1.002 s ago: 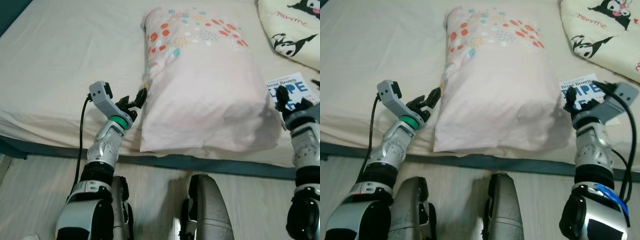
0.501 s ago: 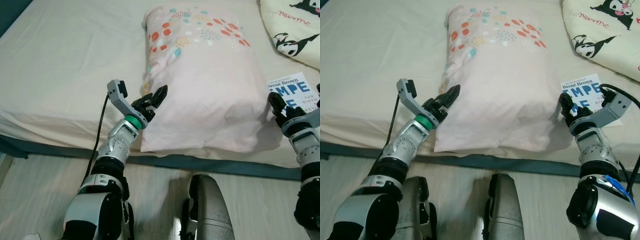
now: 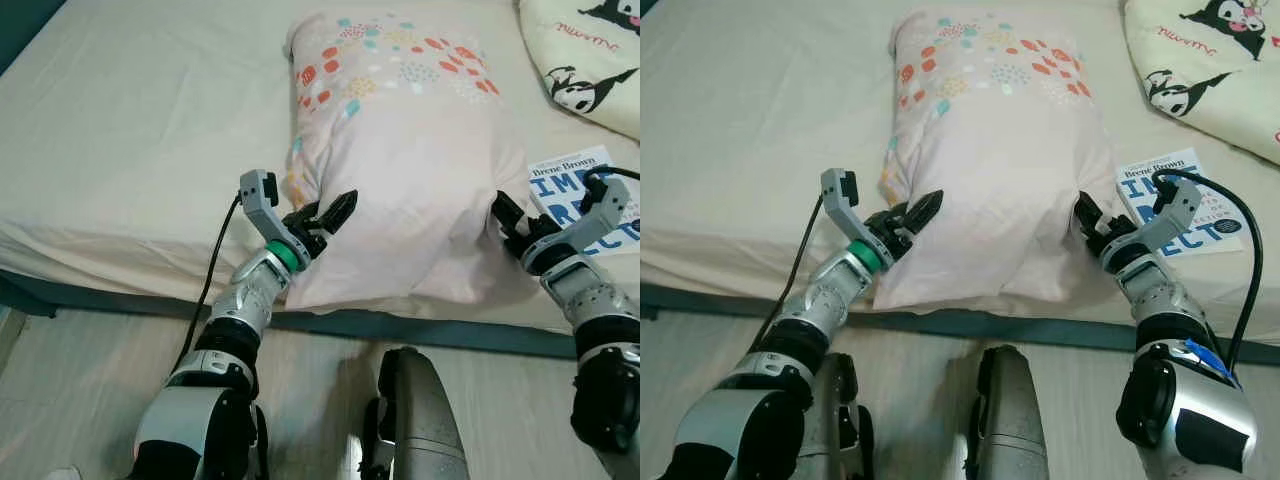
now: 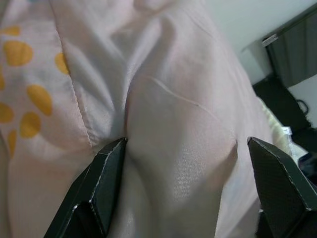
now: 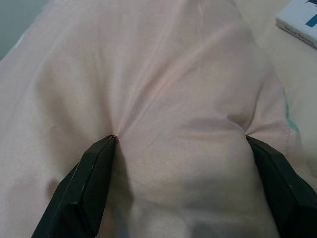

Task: Clean up the room

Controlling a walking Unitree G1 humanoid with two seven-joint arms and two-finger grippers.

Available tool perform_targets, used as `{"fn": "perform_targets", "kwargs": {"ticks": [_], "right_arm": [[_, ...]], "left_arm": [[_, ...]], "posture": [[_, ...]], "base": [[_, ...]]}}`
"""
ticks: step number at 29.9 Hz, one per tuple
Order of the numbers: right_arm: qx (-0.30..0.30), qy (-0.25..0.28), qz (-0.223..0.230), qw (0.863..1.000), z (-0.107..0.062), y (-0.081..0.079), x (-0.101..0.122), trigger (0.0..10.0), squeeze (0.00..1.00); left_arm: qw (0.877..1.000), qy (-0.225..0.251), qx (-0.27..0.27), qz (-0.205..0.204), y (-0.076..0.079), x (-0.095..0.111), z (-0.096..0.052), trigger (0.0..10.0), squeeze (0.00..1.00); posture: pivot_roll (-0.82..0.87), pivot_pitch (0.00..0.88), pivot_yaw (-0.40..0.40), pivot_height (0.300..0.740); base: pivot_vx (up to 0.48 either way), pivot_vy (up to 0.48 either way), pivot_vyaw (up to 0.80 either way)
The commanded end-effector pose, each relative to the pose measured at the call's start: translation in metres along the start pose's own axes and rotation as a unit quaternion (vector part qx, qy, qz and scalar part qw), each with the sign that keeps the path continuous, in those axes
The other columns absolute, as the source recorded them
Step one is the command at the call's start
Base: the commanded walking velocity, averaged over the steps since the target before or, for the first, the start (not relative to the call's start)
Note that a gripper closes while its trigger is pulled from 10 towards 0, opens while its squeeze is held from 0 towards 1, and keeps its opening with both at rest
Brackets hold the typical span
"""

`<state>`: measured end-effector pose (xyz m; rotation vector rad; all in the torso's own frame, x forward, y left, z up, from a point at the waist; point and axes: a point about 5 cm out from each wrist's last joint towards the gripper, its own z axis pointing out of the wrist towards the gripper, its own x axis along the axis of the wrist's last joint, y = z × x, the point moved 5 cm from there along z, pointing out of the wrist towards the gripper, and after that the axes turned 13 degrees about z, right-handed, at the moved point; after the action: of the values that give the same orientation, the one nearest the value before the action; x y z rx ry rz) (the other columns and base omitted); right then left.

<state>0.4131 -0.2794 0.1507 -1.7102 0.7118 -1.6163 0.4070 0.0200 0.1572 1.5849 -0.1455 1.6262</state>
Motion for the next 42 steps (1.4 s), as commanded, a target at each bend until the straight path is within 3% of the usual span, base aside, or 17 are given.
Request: {"fn": "perform_targets", "kwargs": {"ticks": [1, 4, 9, 19, 20, 21, 22, 23, 24, 25, 28, 29, 33, 42], "right_arm": [[0.0, -0.025, 0.011, 1.0, 0.0, 0.003, -0.016, 10.0, 1.0], [0.014, -0.034, 0.018, 0.999, 0.001, -0.002, -0.02, 10.0, 1.0], [0.035, -0.043, 0.028, 0.998, 0.005, -0.011, -0.026, 10.0, 1.0], [0.044, -0.042, 0.028, 0.998, 0.007, -0.015, -0.035, 10.0, 1.0], [0.038, -0.04, 0.017, 0.998, 0.007, -0.013, -0.036, 10.0, 1.0], [0.033, -0.038, 0.01, 0.999, 0.007, -0.012, -0.036, 10.0, 1.0], [0.03, -0.035, 0.007, 0.999, 0.006, -0.011, -0.035, 10.0, 0.78], [0.03, -0.035, 0.007, 0.999, 0.006, -0.011, -0.035, 10.0, 0.78], [0.029, -0.033, 0.007, 0.999, 0.006, -0.011, -0.035, 10.0, 0.0], [0.028, -0.032, 0.007, 0.999, 0.006, -0.01, -0.035, 5.1, 0.0], [0.028, -0.031, 0.007, 0.999, 0.005, -0.009, -0.036, 5.1, 0.0], [0.028, -0.036, 0.001, 0.999, 0.005, -0.009, -0.038, 0.0, 0.0], [0.026, -0.051, -0.02, 0.998, 0.004, -0.008, -0.044, 0.0, 0.0], [0.025, -0.049, -0.022, 0.998, 0.006, -0.011, -0.043, 0.0, 0.0]], "left_arm": [[0.998, -0.015, -0.045, -0.029, 0.031, -0.015, 0.013, 10.0, 0.0], [0.997, -0.044, -0.067, -0.001, 0.043, -0.03, 0.014, 10.0, 0.0], [0.995, -0.076, -0.06, 0.034, 0.048, -0.05, 0.013, 10.0, 0.0], [0.994, -0.082, -0.03, 0.063, 0.05, -0.056, 0.018, 10.0, 0.0], [0.994, -0.079, -0.029, 0.063, 0.051, -0.054, 0.02, 8.6, 0.0], [0.995, -0.075, -0.035, 0.061, 0.054, -0.053, 0.022, 3.3, 0.0], [0.995, -0.073, -0.04, 0.06, 0.057, -0.052, 0.023, 0.0, 0.0], [0.995, -0.073, -0.04, 0.06, 0.057, -0.052, 0.023, 0.0, 0.0], [0.995, -0.071, -0.046, 0.058, 0.06, -0.052, 0.023, 0.0, 0.0], [0.994, -0.069, -0.054, 0.059, 0.063, -0.052, 0.024, 0.0, 0.0], [0.994, -0.068, -0.06, 0.061, 0.065, -0.053, 0.024, 0.0, 0.0], [0.993, -0.068, -0.069, 0.064, 0.069, -0.055, 0.024, 0.0, 0.0], [0.993, -0.063, -0.087, 0.059, 0.076, -0.056, 0.024, 0.0, 0.0], [0.99, -0.058, -0.118, 0.051, 0.084, -0.057, 0.022, 0.0, 0.0]], "posture": [[0.02, 0.223, 0.044, 0.594], [0.01, 0.223, 0.041, 0.594], [0.01, 0.225, 0.047, 0.594], [0.0, 0.224, 0.069, 0.594], [0.0, 0.224, 0.069, 0.594], [0.0, 0.223, 0.071, 0.594], [0.0, 0.223, 0.071, 0.594], [0.0, 0.223, 0.071, 0.594], [0.0, 0.223, 0.073, 0.594], [0.0, 0.223, 0.073, 0.594], [0.0, 0.223, 0.073, 0.594], [0.0, 0.221, 0.078, 0.594], [0.0, 0.22, 0.077, 0.594], [0.0, 0.206, 0.067, 0.594]], "base": [[0.0, 0.0, 0.0], [0.0, 0.0, 0.0], [0.0, 0.0, 0.0], [0.0, 0.0, 0.0], [0.0, 0.0, 0.0], [0.0, 0.0, 0.0], [0.0, 0.0, 0.0], [0.0, 0.0, 0.0], [0.0, 0.0, 0.0], [0.0, 0.0, 0.0], [0.0, 0.0, 0.0], [0.0, 0.0, 0.0], [0.0, 0.0, 0.0], [0.0, 0.0, 0.0]]}}
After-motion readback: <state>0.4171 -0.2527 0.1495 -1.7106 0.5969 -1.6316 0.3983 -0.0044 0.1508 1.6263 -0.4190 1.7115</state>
